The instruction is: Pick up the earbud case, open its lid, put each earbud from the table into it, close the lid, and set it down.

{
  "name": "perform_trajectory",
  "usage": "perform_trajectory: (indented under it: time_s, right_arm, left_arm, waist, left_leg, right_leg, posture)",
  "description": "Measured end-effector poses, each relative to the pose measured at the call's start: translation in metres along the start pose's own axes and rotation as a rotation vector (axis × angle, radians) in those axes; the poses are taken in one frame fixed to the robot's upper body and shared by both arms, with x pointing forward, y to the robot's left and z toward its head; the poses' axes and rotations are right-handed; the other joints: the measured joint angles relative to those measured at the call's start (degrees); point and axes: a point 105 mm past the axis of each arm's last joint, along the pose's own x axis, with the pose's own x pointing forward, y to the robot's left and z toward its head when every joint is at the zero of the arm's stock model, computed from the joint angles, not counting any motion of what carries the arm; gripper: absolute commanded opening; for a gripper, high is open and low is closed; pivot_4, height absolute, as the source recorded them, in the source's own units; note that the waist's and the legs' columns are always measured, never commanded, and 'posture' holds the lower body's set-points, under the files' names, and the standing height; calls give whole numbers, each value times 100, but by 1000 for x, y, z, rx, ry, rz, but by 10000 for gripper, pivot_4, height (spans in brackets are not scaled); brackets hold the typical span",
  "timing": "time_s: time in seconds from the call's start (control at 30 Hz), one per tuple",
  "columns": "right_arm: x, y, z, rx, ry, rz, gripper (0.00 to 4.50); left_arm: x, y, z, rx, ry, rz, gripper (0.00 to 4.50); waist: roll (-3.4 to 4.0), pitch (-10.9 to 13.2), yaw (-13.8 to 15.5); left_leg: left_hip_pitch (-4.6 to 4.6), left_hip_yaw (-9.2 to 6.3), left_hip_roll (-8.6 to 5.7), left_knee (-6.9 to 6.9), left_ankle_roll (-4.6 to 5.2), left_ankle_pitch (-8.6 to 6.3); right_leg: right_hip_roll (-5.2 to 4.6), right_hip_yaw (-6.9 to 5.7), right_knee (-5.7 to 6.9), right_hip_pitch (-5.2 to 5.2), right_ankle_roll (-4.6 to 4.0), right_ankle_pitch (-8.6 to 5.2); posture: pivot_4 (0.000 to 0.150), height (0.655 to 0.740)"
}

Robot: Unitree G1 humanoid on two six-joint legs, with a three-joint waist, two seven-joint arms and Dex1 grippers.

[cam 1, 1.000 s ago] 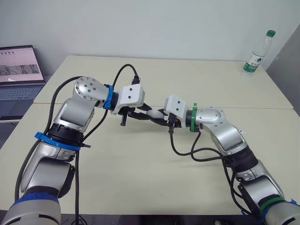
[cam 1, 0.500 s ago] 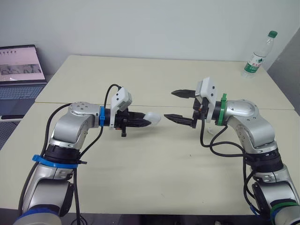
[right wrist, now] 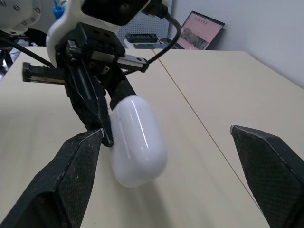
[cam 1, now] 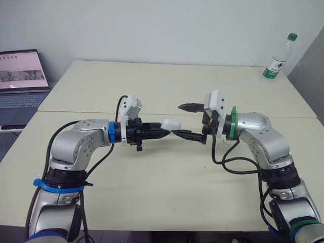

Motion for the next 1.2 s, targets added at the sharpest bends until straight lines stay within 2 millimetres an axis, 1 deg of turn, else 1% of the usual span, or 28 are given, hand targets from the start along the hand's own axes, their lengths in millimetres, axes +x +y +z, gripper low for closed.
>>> perform_trajectory:
  time_s: [0.27, 0.43, 0.63, 0.8, 0.9, 0.97, 1.0, 1.07, 1.1, 1.17, 1.2]
  right_arm:
    - [4, -7, 5, -5, -27, -19, 44830]
    - [1, -13, 9, 16, -38, -49, 44830]
    - [-3, -17, 8, 55, -35, -70, 44830]
    - [-11, -20, 7, 63, -20, -76, 44830]
    - [-20, -27, 8, 116, -39, -103, 44830]
    - [-37, -37, -1, 152, 1, -156, 44830]
    - [-49, -43, -9, 168, 37, -197, 44830]
    - [-67, -48, -28, 204, 99, -262, 44830]
    - [-80, -49, -46, 225, 167, -316, 44830]
    - [-103, -46, -85, 284, 291, -406, 44830]
    - [-110, -42, -99, 308, 330, -428, 44830]
  left_arm:
    - [-2, 1, 1, 0, 3, 8, 7946]
    - [-1, 0, -1, -2, 14, 4, 7946]
    - [2, -3, -4, -6, 20, -19, 7946]
    - [2, 0, -5, -6, 11, 10, 7946]
    - [6, 6, -5, 23, -29, 72, 7946]
    - [8, 17, -1, 82, -74, 172, 7946]
    - [6, 25, 1, 114, -103, 246, 7946]
    - [0, 37, 3, 150, -146, 360, 7946]
    - [-2, 42, 4, 178, -182, 432, 7946]
    - [-3, 46, 1, 196, -235, 531, 7946]
    - [-3, 47, -3, 191, -246, 565, 7946]
  waist:
    - [0, 0, -1]
    - [0, 0, -1]
    - [0, 0, -2]
    - [0, 0, -2]
    - [0, 0, 5]
    - [0, 0, 21]
    - [0, 0, 35]
    - [-1, -1, 46]
    - [-3, -2, 54]
    - [-5, -3, 80]
    - [-5, -3, 88]
  left_leg:
    - [0, -2, 2, -1, 0, 0]
    - [0, -1, 1, -1, 0, 0]
    - [0, -1, 2, -2, 0, 0]
    - [0, 0, 1, -2, 0, 0]
    - [-1, -2, 1, -2, 0, 0]
    - [0, -3, -2, -2, 0, 0]
    - [3, -5, -4, -3, 1, 0]
    - [8, -4, -6, -6, 2, -1]
    - [10, -4, -9, -8, 2, -1]
    - [10, 0, -12, -8, 4, -3]
    - [10, 3, -13, -9, 4, -3]
  right_leg:
    - [0, -1, 0, 0, 0, 0]
    - [-1, -1, -1, 0, 0, 0]
    - [-1, -1, -1, 0, -1, 0]
    - [-2, 0, -3, 0, 0, 0]
    - [-5, -2, -4, 1, -1, 0]
    - [-12, -4, -7, 6, -1, 1]
    - [-15, -6, -15, 15, 0, 1]
    - [-19, -5, -22, 24, 0, 1]
    - [-24, -6, -25, 28, 0, 1]
    - [-29, -3, -29, 31, 0, 1]
    - [-30, -1, -29, 30, 1, 1]
  posture:
    - [1500, 7400]
    - [1500, 7400]
    - [1500, 7400]
    - [1500, 7400]
    - [1500, 7400]
    - [1500, 7400]
    - [1500, 7400]
    - [1500, 7400]
    - [1500, 7400]
    - [1500, 7400]
    - [1500, 7400]
